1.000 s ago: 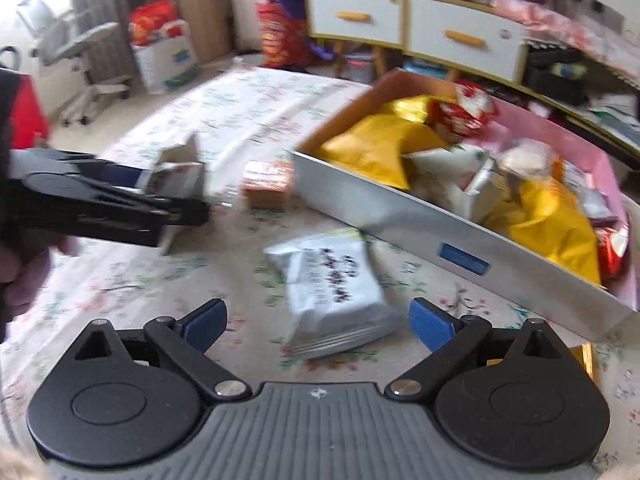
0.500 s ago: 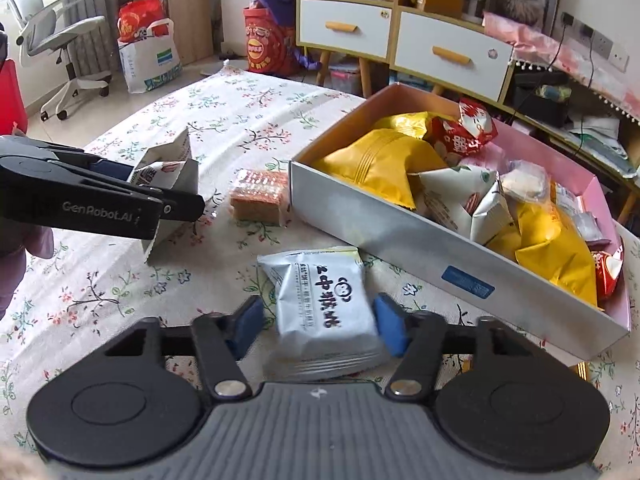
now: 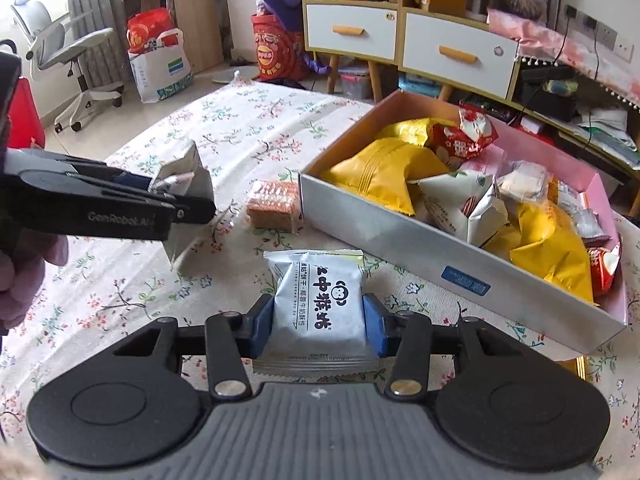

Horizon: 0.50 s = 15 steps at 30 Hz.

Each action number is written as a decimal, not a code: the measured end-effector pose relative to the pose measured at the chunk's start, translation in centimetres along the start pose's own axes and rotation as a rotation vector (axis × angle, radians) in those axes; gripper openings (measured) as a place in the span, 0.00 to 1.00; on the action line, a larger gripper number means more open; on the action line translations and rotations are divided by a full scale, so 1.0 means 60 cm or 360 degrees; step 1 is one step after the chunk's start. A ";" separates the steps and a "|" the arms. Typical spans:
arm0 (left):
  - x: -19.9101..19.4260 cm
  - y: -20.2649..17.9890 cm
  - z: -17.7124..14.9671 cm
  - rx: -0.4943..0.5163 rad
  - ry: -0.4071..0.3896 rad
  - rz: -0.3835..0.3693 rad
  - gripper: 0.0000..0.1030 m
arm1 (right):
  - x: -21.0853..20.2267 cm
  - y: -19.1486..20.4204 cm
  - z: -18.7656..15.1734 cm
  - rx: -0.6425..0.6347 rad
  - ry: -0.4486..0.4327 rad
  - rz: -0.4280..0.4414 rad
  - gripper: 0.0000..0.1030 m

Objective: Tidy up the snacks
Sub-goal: 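Grasp the white pastry packet with the left tool while the right grasps the silver biscuit packet, then carry the white and silver packets into the pink box, opening both tools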

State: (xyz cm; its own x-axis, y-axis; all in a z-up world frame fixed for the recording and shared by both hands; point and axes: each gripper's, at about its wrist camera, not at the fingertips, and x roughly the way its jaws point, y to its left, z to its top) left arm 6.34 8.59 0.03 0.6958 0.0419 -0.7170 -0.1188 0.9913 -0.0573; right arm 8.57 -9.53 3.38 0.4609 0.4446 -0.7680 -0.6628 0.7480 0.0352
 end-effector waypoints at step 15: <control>-0.035 -0.035 0.036 -0.0075 -0.0115 -0.0052 0.46 | -0.044 -0.039 0.021 0.0146 -0.0176 -0.0008 0.42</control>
State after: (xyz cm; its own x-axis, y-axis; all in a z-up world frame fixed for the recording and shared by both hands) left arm 6.68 6.72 3.15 0.7489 0.0203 -0.6624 -0.1271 0.9854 -0.1135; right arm 9.64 -11.81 6.15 0.5295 0.4888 -0.6933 -0.6059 0.7899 0.0941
